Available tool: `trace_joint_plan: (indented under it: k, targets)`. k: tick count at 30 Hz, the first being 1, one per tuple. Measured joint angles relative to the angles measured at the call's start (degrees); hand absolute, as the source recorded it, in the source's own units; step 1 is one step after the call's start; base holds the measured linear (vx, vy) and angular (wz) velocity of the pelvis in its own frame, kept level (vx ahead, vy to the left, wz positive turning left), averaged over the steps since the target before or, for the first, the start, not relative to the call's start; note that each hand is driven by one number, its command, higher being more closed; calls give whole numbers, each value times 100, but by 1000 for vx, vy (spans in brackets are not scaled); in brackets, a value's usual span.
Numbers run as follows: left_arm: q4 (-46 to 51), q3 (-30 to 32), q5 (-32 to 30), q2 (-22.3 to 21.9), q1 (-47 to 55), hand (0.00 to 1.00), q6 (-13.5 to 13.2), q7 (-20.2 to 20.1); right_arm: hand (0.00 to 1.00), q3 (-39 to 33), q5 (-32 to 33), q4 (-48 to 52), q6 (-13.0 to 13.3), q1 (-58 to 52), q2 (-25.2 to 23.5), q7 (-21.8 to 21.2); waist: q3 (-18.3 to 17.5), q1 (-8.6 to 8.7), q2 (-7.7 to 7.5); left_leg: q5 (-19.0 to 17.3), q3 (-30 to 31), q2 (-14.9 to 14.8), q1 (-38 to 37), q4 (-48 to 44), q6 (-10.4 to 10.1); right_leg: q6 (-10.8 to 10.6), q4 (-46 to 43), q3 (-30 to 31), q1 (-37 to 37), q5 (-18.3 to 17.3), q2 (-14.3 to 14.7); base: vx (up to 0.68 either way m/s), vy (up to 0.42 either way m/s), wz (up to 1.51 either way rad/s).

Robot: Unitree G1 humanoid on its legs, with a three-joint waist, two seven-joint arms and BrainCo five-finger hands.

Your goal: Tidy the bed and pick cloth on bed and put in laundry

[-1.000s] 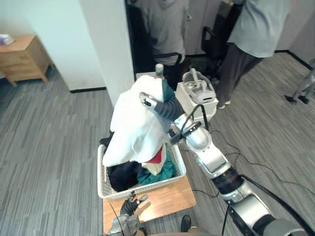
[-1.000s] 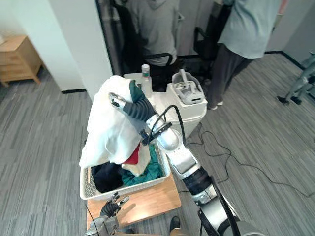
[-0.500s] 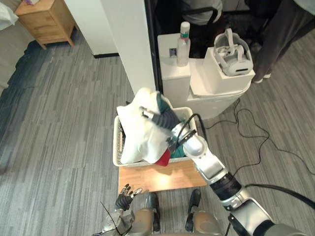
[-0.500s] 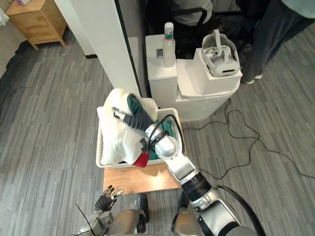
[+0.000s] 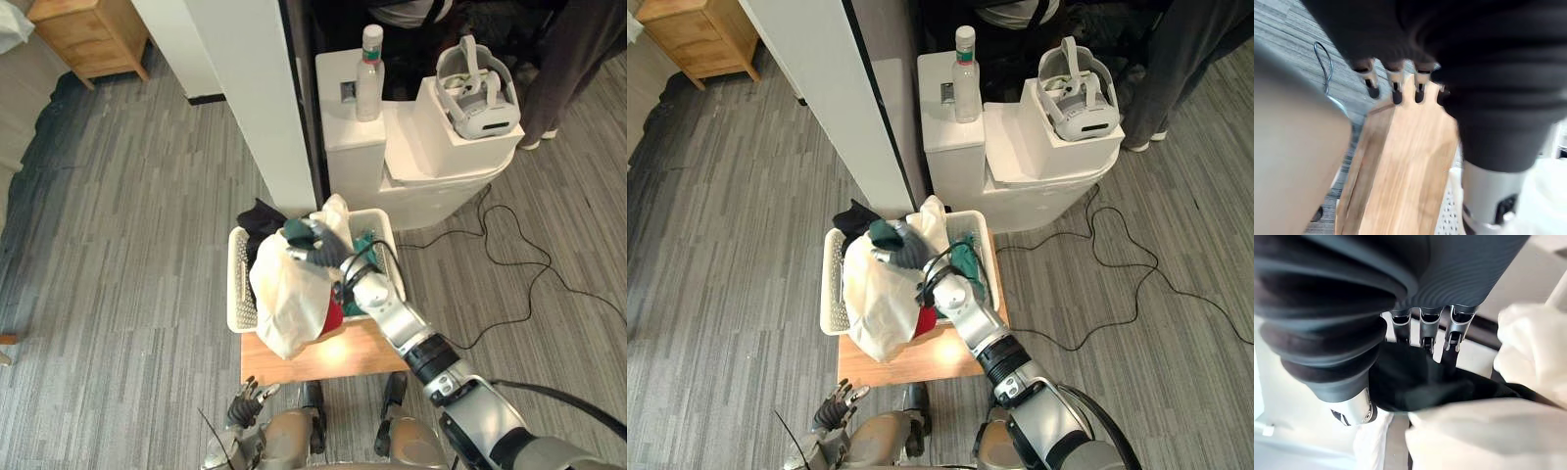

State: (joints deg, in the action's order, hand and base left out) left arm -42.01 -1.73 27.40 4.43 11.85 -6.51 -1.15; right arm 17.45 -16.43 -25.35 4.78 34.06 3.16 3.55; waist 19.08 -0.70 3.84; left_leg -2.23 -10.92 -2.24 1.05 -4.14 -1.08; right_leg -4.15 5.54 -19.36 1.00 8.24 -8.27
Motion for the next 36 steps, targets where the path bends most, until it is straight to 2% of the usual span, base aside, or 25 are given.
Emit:
trace_joint_plan:
  k: [3, 8, 11, 13, 15, 18, 20, 22, 24, 26, 29, 31, 36]
  targets:
    - [-105, 127, -11, 3, -1, 0, 3, 0, 0, -76, -121, 106, -45, -6, 232, 9, -2, 6, -4, 0, -27, -12, -62, -5, 0, -5, 6, 29, 54, 4, 7, -55, 14, -2]
    - [-305, 376, -46, 1, 0, 0, 7, -1, 0, -190, -366, 931, -58, -55, 753, 9, -27, 42, -52, -4, -107, -24, -134, 24, -7, -12, 29, 102, 78, 8, 21, -49, 16, -8]
    - [-365, 536, -96, 16, 1, 0, 15, -1, 0, -282, -566, 1529, -19, -441, 1038, 1, -87, 73, -162, -4, -195, -47, -193, 47, -6, -14, 33, 228, 77, 9, 45, -11, 10, -15]
    - [-479, 696, -123, 33, 1, 0, 57, -1, 0, -604, -683, 2035, 82, -1017, 1165, 9, -157, 145, -288, -3, -208, -58, -204, 68, -5, -13, 33, 239, 71, 9, 59, 14, 3, -5]
    - [-483, 789, -158, 39, 1, 0, 90, 0, 0, -951, -724, 2323, 130, -1505, 1238, 36, -197, 145, -357, -5, -281, -65, -262, 90, -7, -13, 33, 304, 77, 9, 67, 18, 9, -17]
    - [-581, 916, -341, 38, 1, 0, 104, 0, 0, -1508, -727, 2642, 150, -2340, 1242, 182, -282, 184, -419, -30, -357, -67, -341, 126, -24, -14, 33, 392, 79, 9, 81, 15, 12, -21]
    - [-666, 1051, -464, 36, 40, 0, 104, 0, 0, -1901, -711, 2652, 154, -3019, 1151, 306, -345, 300, -478, -64, -434, -88, -391, 121, -49, -14, 34, 503, 83, 8, 105, 7, 12, -20]
    - [-742, 1135, -522, 33, 39, 0, 106, 2, 0, -2149, -657, 2641, 154, -3447, 1024, 394, -363, 341, -489, -80, -501, -110, -431, 120, -61, -14, 36, 546, 82, 7, 126, -8, 2, -22]
    - [-823, 1155, -578, 28, 41, 0, 105, 6, 0, -2539, -645, 2461, 152, -3988, 796, 492, -454, 397, -472, -105, -551, -133, -466, 120, -89, -8, 38, 576, 93, -18, 146, -20, -7, -14]
    - [-965, 1317, -629, -17, 43, 0, 103, 14, 0, -2822, -527, 1798, 145, -4349, 489, 638, -556, 457, -464, -132, -556, -169, -559, 121, -131, -6, 41, 575, 181, -65, 179, 0, 0, 0]
    - [-1033, 1377, -687, -65, 45, 0, 95, 105, 0, -2997, -105, 827, 134, -4511, 204, 688, -635, 459, -436, -181, -549, -205, -596, 132, -178, 41, 43, 565, 275, -113, 212, -35, -3, 2]
    - [-1080, 1442, -724, -122, 45, 0, 94, 131, 0, -3009, 327, -214, 120, -4560, 8, 686, -731, 424, -381, -200, -550, -227, -603, 138, -178, 60, 42, 548, 295, -131, 232, -51, -3, 4]
    - [-1219, 1601, -737, -286, 67, 0, 42, 162, 0, -3172, 1109, -1936, 124, -4464, -186, 493, -831, 290, -299, -203, -569, -256, -741, 209, -174, 41, 42, 536, 420, -178, 253, 4, 6, 3]
